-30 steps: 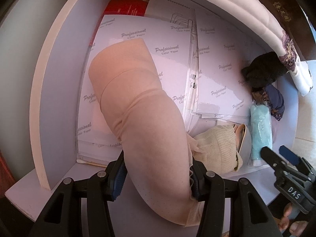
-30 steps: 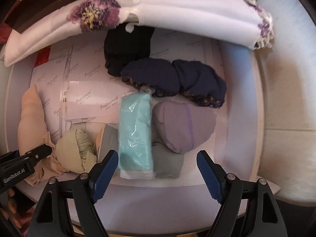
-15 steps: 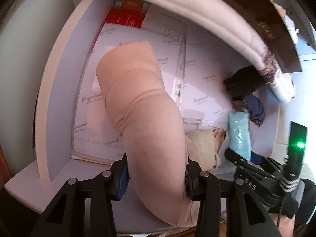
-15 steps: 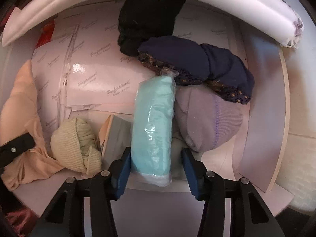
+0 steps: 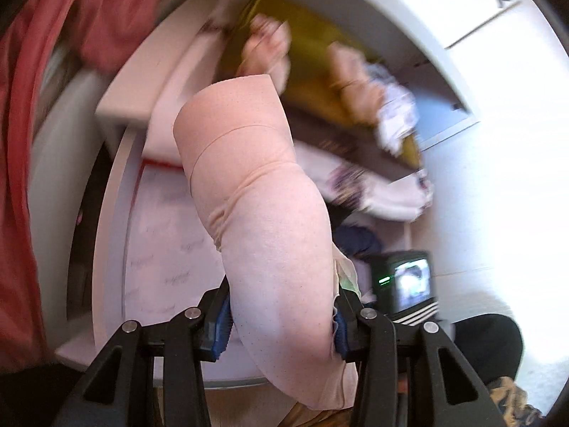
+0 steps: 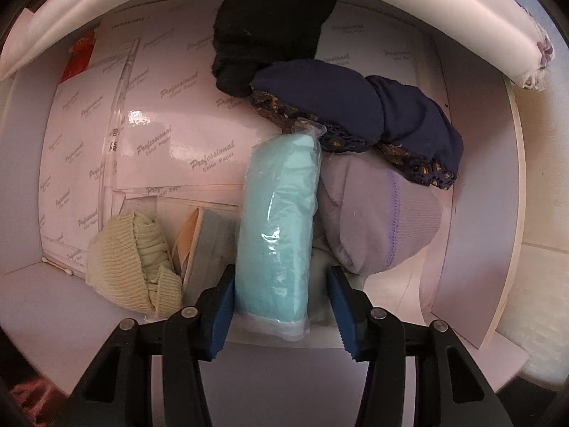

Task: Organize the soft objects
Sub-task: 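Lift the beige tights with the left gripper over the gold tray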

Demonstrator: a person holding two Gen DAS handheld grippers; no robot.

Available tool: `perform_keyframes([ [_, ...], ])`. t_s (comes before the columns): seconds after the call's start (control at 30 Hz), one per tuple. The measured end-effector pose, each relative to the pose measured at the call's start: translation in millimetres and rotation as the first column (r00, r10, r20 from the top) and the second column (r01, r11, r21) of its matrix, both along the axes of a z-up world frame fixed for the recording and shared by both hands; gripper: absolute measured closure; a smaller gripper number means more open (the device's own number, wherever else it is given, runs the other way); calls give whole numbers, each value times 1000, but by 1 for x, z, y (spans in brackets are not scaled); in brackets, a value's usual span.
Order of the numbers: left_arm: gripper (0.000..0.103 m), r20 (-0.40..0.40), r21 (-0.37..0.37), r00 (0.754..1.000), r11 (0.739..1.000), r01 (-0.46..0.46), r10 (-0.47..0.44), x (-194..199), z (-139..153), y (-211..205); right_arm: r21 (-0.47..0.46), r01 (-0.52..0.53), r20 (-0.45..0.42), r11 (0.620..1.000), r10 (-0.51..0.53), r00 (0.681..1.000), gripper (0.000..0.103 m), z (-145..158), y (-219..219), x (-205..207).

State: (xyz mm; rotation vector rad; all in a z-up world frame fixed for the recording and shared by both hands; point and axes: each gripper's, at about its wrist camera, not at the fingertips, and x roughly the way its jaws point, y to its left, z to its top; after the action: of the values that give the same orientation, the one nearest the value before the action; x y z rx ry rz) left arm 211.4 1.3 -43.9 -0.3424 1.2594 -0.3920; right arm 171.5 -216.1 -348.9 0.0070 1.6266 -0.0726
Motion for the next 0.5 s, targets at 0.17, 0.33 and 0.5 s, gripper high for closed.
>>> perform_keyframes([
  [0.17,58,78,-35,996,998,54,-51,19,45,-13,-3,-3,1,1000,3,1000,52,1,1,-1],
  [0.33,58,61,-110,997,992,55,-49,56,70,-23,-5,-5,2,1000,5,1000,52,0,3,0],
  [0.5,58,15,-145,999,989,31,-30,105,70,-37,-4,-6,3,1000,6,1000,52,0,3,0],
])
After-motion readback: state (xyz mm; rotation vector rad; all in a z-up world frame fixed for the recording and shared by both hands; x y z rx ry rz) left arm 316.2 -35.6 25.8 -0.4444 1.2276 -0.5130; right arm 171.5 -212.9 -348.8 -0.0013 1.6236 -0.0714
